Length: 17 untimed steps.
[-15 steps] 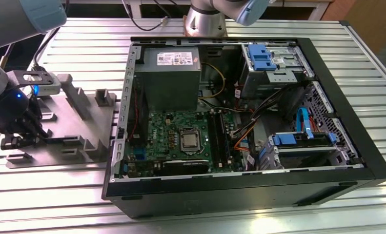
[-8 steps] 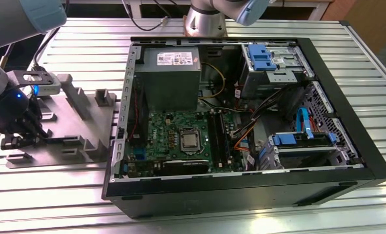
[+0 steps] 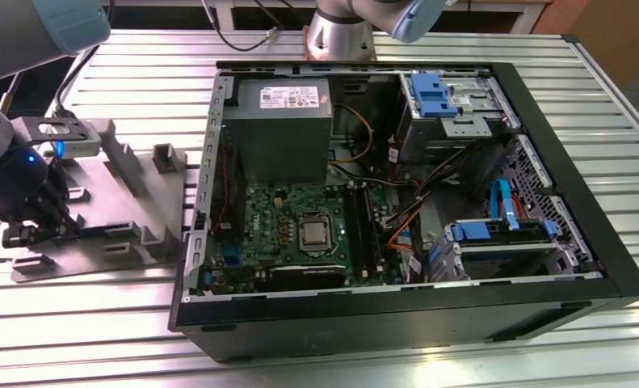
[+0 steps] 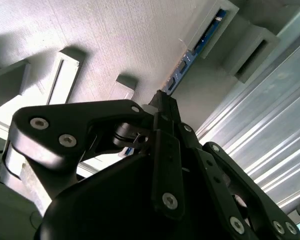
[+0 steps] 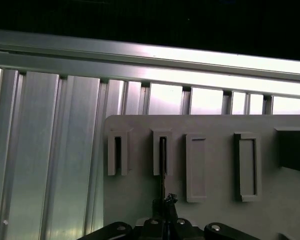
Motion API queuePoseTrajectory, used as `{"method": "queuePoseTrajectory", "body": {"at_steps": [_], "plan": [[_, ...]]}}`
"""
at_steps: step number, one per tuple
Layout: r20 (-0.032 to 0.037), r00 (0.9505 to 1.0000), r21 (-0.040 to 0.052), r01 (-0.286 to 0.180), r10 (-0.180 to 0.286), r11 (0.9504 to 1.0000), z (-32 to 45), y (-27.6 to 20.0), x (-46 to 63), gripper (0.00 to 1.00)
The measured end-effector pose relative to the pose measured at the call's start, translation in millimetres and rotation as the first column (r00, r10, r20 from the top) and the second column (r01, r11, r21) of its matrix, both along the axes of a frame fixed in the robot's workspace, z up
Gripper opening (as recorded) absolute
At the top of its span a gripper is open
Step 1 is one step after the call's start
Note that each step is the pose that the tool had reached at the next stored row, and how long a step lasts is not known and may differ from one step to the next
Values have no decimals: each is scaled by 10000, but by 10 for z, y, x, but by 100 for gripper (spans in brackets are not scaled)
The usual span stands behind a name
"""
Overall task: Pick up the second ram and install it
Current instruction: 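Pick up the second ram and move it above second insertion slot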
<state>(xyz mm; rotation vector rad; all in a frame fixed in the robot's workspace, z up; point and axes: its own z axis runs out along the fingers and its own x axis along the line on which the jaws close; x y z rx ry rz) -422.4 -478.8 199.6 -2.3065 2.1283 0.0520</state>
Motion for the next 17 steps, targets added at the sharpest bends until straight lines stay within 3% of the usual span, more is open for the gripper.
{"method": "queuePoseTrajectory", "body": {"at_steps": [7,11,14,17], "plan": [[0,10000,0,27,-27,10000,-1,0,0,11],[-4,9978,-4,666,-666,9978,-10,0,-1,11],[-4,9927,-4,1203,-1203,9927,-16,0,0,11],[0,9916,-1,1291,-1291,9916,-19,0,0,11]]}}
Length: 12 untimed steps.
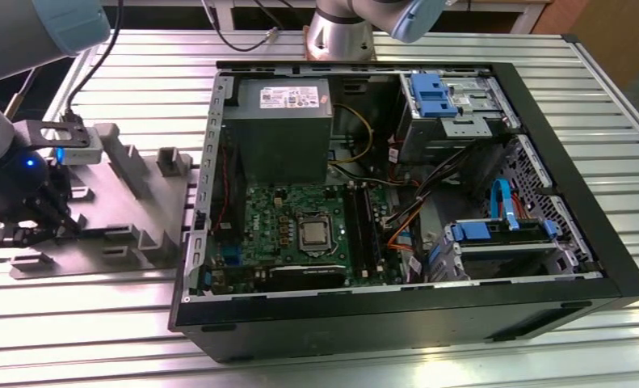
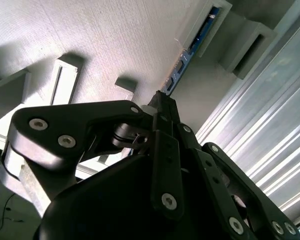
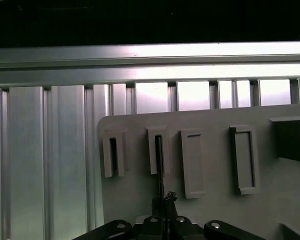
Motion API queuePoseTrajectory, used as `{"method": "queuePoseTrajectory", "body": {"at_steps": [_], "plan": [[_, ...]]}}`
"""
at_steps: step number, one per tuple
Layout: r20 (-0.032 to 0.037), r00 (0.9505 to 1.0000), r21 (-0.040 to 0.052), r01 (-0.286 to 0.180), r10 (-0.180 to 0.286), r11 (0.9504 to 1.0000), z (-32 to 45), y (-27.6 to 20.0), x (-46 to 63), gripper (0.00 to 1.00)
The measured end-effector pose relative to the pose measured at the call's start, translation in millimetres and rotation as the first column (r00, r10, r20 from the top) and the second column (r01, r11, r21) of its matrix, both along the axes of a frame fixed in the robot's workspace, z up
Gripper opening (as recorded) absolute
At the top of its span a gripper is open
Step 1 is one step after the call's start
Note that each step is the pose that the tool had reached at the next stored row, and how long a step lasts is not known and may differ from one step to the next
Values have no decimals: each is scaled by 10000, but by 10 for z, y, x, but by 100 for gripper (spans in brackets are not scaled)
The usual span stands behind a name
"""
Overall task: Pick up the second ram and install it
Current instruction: 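Pick up the second ram and move it above second insertion slot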
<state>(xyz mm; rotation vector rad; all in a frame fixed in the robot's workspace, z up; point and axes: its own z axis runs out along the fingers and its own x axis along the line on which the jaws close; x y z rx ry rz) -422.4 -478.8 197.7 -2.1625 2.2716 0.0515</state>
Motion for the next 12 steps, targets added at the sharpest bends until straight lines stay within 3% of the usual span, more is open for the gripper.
{"method": "queuePoseTrajectory", "body": {"at_steps": [5,12], "plan": [[-2,9994,-1,346,-346,9994,-2,0,0,11],[17,9994,15,358,-358,9994,17,2,1,11]]}}
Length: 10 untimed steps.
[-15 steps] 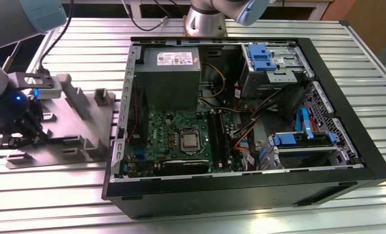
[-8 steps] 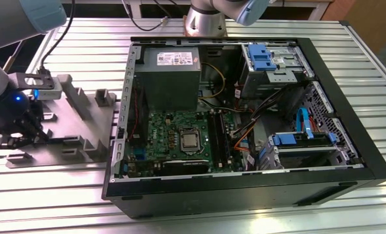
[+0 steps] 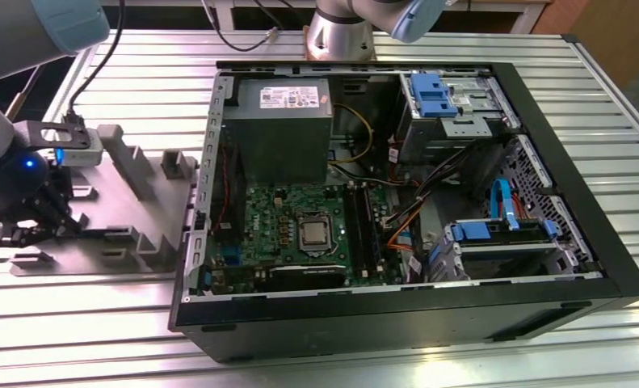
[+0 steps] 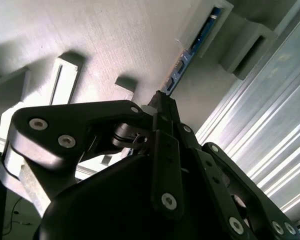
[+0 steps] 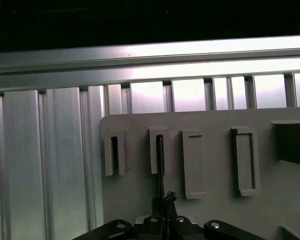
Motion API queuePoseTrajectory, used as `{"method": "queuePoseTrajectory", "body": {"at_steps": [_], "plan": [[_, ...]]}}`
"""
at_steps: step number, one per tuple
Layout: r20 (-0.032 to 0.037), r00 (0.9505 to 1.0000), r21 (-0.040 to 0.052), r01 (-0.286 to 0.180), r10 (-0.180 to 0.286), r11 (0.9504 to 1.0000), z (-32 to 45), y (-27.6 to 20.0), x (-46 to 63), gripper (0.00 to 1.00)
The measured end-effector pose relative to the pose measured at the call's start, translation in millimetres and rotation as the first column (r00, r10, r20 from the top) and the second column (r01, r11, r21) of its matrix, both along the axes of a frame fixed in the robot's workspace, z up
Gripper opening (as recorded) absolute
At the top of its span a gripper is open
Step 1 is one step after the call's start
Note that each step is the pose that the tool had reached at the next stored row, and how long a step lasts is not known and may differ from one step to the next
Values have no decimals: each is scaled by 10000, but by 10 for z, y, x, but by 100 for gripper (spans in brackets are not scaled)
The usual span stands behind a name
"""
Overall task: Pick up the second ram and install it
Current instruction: 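Pick up the second ram and move it above second insertion slot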
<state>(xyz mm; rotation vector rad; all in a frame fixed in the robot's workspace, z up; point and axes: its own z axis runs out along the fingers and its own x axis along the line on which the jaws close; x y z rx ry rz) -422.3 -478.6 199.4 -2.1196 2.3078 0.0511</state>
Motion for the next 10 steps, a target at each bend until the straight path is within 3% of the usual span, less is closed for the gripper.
{"method": "queuePoseTrajectory", "body": {"at_steps": [2,10], "plan": [[-17,10000,-14,-1,1,10000,29,-1,-1,11],[-17,9999,-14,-137,137,9999,30,-2,-1,11]]}}
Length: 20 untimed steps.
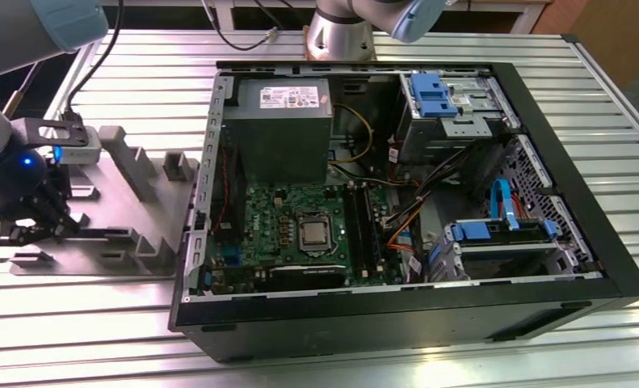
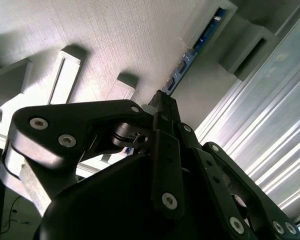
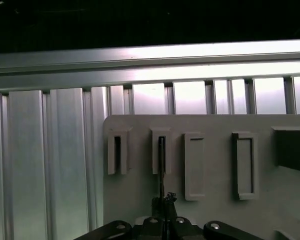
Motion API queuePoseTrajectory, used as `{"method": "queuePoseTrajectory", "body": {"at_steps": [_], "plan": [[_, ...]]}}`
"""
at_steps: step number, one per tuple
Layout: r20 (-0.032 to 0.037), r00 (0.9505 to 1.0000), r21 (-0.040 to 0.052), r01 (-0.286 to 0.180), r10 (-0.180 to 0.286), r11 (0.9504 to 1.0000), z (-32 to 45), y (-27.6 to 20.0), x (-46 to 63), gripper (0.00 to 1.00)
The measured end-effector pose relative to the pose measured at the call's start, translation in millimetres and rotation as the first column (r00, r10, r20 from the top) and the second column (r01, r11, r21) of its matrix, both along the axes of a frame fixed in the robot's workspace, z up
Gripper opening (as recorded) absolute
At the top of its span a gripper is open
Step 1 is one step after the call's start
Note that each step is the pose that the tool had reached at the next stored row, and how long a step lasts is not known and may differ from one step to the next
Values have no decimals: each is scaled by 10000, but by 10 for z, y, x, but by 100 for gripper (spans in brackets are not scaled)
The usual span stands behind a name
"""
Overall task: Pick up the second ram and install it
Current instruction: 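Pick up the second ram and move it above second insertion slot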
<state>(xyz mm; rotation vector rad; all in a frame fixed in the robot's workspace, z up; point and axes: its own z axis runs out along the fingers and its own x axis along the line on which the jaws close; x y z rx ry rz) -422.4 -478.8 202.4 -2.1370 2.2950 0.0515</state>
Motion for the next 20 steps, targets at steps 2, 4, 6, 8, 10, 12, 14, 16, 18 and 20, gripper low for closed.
{"method": "queuePoseTrajectory", "body": {"at_steps": [2,4,6,8,10,12,14,16,18,20], "plan": [[0,9999,3,-108,108,9999,0,0,0,11],[0,9999,2,-112,112,9999,0,0,0,11],[0,9999,3,-113,113,9999,0,0,0,11],[0,9996,8,-293,293,9996,0,0,0,11],[1,9985,16,-539,539,9985,0,0,0,11],[0,9985,16,-546,546,9985,0,0,0,11],[0,9985,16,-548,548,9985,0,0,0,11],[0,9990,16,-439,439,9990,-1,0,0,11],[1,9992,17,-400,400,9992,-1,0,1,11],[0,9992,16,-395,395,9992,0,0,0,11]]}}
